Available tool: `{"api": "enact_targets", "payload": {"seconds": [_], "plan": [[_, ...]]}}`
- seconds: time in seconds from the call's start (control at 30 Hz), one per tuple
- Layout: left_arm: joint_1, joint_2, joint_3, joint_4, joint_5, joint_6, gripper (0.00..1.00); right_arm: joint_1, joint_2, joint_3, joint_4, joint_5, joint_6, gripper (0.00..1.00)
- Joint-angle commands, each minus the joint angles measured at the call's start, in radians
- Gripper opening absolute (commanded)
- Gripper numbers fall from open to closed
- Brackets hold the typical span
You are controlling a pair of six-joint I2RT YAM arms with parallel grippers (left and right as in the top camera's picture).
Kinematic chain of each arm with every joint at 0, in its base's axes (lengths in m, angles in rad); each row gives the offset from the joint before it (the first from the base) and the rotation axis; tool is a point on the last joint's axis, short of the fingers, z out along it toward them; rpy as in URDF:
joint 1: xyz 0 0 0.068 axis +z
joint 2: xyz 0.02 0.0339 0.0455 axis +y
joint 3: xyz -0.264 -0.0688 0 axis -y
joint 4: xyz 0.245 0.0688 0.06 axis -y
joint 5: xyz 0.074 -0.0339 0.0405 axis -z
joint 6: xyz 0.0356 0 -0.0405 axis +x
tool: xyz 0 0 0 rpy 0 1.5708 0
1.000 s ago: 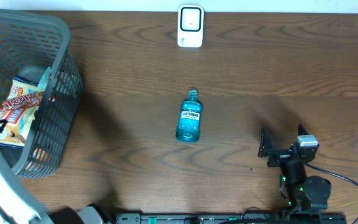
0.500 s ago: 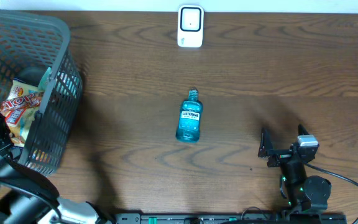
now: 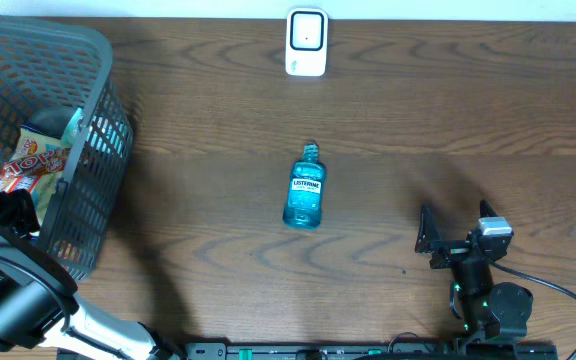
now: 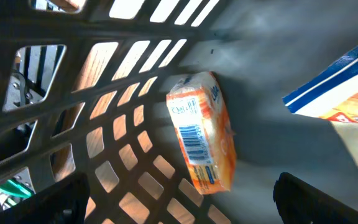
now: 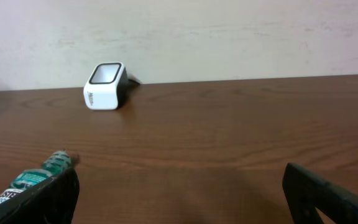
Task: Scan the item barcode
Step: 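Move the left gripper back into the basket toward the orange tissue pack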
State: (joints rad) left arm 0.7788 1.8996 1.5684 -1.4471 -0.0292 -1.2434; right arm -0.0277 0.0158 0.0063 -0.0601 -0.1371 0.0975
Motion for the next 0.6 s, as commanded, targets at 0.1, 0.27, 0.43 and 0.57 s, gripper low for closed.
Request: {"api": "enact_targets", "payload": {"seconds": [0.1, 0.27, 0.43, 0.57], "plan": [[-0.006, 0.012, -0.086, 0.022, -0.039, 0.039, 0.95, 0.009, -0.003, -0.001, -0.004, 0.004, -0.009, 0.99], [-0.024, 0.012, -0.162, 0.112, -0.039, 0.039, 0.96, 0.009, -0.003, -0.001, -0.004, 0.004, -0.009, 0.99], [-0.044, 0.012, -0.225, 0.2, -0.039, 0.039, 0.96, 0.009, -0.003, -0.001, -0.004, 0.004, -0.009, 0.99], [-0.068, 0.012, -0.277, 0.27, -0.04, 0.039, 0.95, 0.009, -0.003, -0.001, -0.004, 0.004, -0.009, 0.99]]}}
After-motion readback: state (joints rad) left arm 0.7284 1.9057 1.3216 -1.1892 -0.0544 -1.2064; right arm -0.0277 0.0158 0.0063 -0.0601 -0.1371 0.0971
